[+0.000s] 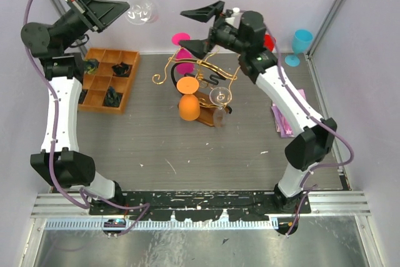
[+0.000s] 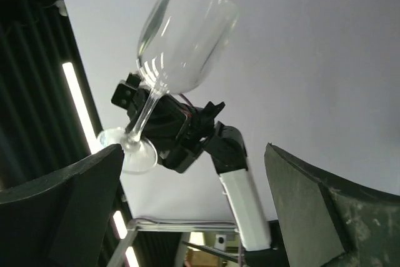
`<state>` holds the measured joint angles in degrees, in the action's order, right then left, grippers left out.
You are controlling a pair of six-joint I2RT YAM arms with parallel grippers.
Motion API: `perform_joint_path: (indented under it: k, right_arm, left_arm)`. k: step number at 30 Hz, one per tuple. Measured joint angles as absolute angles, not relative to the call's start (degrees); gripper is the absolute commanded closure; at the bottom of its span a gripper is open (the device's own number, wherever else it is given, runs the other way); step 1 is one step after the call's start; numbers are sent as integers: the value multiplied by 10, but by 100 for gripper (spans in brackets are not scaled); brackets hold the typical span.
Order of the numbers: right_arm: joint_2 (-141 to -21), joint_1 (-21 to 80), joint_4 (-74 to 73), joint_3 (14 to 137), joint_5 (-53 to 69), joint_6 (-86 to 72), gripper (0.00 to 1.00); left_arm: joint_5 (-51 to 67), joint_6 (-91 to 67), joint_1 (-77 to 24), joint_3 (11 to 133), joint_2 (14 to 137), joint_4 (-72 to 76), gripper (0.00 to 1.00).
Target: Take the wine glass off the wine glass rack
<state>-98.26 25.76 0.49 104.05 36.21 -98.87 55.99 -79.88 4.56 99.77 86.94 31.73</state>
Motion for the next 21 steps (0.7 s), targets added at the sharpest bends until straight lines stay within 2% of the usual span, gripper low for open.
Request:
perform_joint_path:
  k: [8, 21]
  right_arm:
    - [-1071, 318, 66, 1098, 279, -1142, 0]
    - [-1143, 334, 131, 1124, 180, -1182, 0]
  left_arm:
    - [596, -952, 44, 1030, 932, 537, 100]
    - [613, -1056, 47, 1039, 988, 661, 100]
